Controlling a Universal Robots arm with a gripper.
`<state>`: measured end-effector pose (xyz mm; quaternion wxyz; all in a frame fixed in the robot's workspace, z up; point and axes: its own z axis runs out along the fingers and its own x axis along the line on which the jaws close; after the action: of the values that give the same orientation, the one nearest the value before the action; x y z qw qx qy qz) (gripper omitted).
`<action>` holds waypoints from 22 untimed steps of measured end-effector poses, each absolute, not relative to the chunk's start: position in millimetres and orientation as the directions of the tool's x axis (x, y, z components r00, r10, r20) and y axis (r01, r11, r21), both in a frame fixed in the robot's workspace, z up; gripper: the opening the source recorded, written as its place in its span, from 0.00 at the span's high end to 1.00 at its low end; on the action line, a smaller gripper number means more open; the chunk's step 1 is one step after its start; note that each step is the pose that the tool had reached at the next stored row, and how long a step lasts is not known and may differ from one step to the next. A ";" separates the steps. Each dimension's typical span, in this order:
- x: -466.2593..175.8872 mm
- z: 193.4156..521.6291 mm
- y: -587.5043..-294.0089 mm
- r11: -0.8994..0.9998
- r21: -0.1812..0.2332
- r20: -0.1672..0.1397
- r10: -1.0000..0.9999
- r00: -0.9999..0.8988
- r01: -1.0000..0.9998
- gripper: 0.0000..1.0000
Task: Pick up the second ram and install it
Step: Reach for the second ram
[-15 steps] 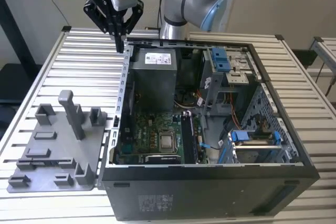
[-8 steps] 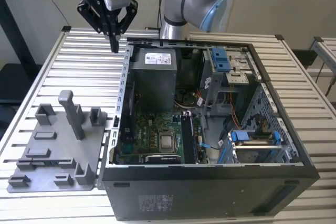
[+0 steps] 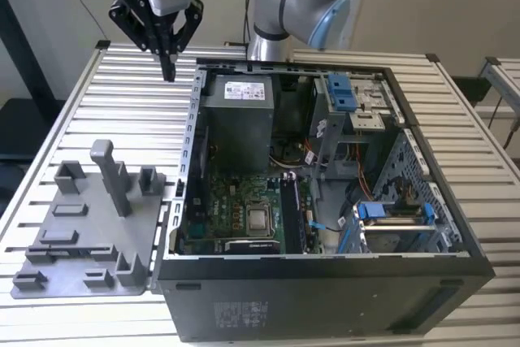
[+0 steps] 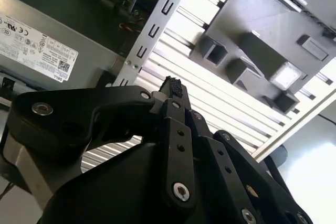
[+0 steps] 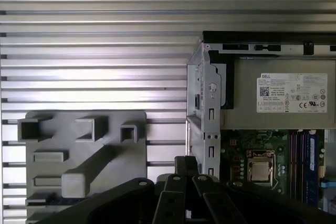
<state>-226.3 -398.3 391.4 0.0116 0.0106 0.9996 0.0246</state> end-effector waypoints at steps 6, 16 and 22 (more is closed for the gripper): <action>-240.2 391.4 -398.2 0.999 0.049 -0.023 0.014 -1.000 0.013 0.89; -265.2 391.2 -398.1 0.999 0.049 -0.023 0.003 -1.000 0.002 0.89; -277.2 391.0 -397.9 0.999 0.049 -0.023 -0.002 -1.000 -0.003 0.89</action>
<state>-277.2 -397.9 391.0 0.0113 -0.0011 0.9996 0.0247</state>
